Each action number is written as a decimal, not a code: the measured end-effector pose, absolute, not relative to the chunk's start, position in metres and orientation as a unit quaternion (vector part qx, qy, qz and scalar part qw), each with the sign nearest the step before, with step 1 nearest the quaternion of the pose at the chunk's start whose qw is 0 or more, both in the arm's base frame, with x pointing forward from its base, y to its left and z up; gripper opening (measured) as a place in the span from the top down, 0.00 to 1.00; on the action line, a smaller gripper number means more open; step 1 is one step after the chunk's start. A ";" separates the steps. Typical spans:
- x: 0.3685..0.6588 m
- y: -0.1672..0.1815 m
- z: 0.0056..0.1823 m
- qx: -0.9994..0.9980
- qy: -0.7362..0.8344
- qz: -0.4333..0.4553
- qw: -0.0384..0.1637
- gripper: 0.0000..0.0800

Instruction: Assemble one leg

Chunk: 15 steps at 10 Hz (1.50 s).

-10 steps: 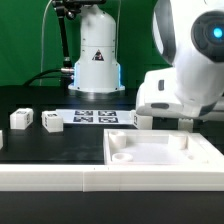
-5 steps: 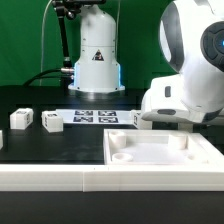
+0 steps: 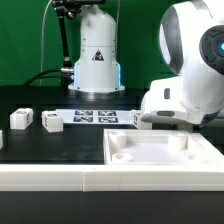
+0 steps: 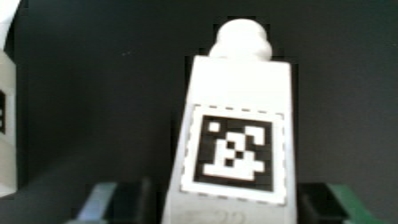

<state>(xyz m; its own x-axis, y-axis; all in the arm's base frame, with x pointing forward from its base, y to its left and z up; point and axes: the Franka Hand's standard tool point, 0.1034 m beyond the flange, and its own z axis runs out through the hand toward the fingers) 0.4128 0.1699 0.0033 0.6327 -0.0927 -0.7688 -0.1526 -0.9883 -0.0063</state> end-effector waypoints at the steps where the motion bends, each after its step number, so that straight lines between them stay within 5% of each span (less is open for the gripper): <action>1: 0.413 0.170 0.003 -0.903 0.068 0.423 0.035 0.64; 6: 0.414 0.168 0.006 -0.903 0.058 0.423 0.041 0.64; 11: 0.443 0.141 0.089 -0.914 0.042 0.399 0.063 0.63; 15: 0.458 0.145 0.076 -0.945 0.050 0.317 0.067 0.63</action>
Offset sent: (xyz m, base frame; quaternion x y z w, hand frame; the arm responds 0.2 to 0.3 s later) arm 0.0000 0.0000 0.0000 0.0000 0.0000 0.0000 1.0000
